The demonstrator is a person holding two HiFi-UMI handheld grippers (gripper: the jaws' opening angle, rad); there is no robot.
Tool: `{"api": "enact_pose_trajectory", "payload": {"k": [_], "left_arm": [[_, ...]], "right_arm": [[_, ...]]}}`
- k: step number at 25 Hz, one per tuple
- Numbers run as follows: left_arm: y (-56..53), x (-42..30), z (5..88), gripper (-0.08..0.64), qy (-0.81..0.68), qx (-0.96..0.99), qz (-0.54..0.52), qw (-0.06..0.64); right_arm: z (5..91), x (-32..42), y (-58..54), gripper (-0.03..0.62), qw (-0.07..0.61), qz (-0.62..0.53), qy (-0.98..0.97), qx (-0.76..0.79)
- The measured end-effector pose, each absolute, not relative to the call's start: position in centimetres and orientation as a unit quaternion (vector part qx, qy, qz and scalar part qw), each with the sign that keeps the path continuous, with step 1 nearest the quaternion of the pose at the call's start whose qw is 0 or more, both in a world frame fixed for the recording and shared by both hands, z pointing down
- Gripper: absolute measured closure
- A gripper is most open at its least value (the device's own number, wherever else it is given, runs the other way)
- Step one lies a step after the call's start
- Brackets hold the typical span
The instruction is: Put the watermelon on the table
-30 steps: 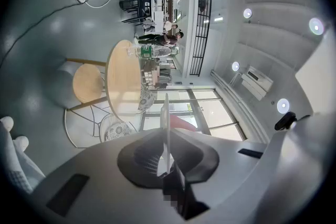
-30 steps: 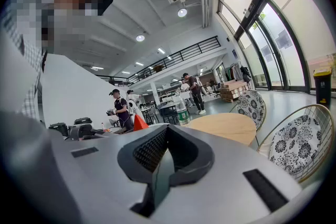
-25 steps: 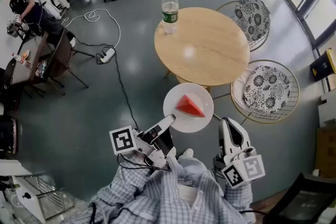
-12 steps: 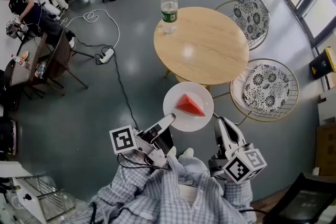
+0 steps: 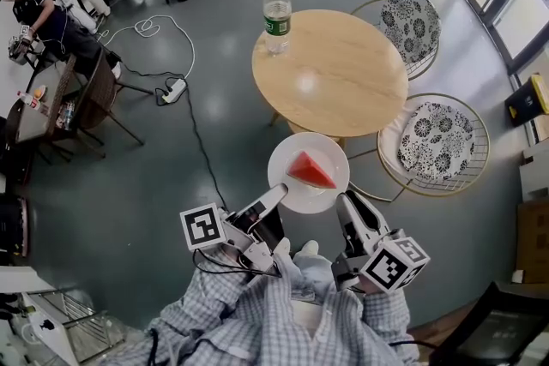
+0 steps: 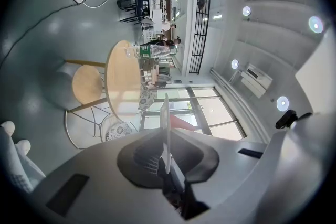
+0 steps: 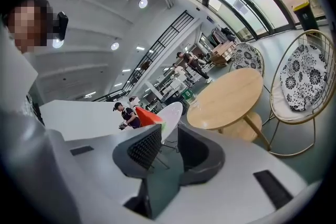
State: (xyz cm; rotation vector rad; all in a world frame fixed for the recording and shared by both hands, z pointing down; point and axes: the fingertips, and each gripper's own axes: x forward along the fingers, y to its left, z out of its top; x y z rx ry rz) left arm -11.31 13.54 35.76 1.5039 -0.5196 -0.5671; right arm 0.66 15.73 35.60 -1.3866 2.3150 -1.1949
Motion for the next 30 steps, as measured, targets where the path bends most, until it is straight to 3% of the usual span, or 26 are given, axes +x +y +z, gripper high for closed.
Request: {"api": "enact_pose_trajectory", "payload": {"k": [6,20,30], "left_arm": [[13.6,-11.7,36.3,0.526,-0.227,0.668,-0.241,0.666],[13.2,-13.1,36.3,0.526,-0.197,0.677,-0.23,0.671],[12.4,-13.6,36.4,0.526,-0.19,0.678,-0.23,0.672]], "right_arm": [[36.5,0.2,15.8,0.512,0.078,-0.411,0.774,-0.476],[36.2,-1.4,15.9,0.512,0.129,-0.404,0.765,-0.485],[36.0,-1.9,15.3,0.512,0.129,-0.395,0.767,-0.489]]}}
